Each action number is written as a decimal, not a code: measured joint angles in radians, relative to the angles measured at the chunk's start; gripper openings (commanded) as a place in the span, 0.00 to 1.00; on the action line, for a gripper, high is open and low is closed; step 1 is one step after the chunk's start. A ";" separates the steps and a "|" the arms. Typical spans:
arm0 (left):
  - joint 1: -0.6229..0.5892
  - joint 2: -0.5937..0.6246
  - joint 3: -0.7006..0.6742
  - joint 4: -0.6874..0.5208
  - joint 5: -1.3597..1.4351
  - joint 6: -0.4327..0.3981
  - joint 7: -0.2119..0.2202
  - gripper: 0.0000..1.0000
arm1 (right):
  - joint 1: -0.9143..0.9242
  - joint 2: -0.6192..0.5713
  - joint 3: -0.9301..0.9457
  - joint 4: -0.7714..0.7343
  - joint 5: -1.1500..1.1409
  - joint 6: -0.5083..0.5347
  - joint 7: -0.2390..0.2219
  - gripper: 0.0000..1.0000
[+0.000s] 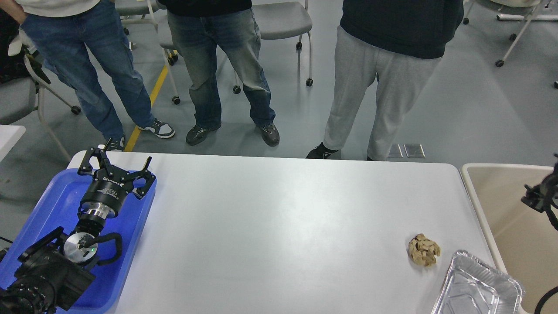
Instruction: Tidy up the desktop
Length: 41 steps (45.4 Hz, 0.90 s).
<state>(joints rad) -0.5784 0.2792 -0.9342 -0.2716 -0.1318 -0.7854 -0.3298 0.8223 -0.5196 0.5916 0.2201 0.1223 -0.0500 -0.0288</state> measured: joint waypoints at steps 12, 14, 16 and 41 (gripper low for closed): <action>0.000 0.000 -0.001 0.000 0.000 0.000 0.000 1.00 | 0.008 -0.055 0.133 0.298 0.000 0.007 0.013 1.00; 0.000 0.000 -0.001 0.000 0.000 0.000 0.000 1.00 | 0.009 -0.058 0.151 0.349 0.001 0.009 0.014 1.00; 0.000 0.000 -0.001 0.000 0.000 0.000 0.000 1.00 | 0.009 -0.059 0.168 0.395 0.000 0.011 0.015 1.00; 0.000 -0.001 0.000 0.000 0.000 0.000 0.000 1.00 | -0.009 0.209 0.287 0.686 -0.011 0.046 0.017 1.00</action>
<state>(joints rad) -0.5783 0.2785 -0.9346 -0.2715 -0.1319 -0.7854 -0.3298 0.8137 -0.3109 0.8784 0.9060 0.1111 -0.0045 -0.0120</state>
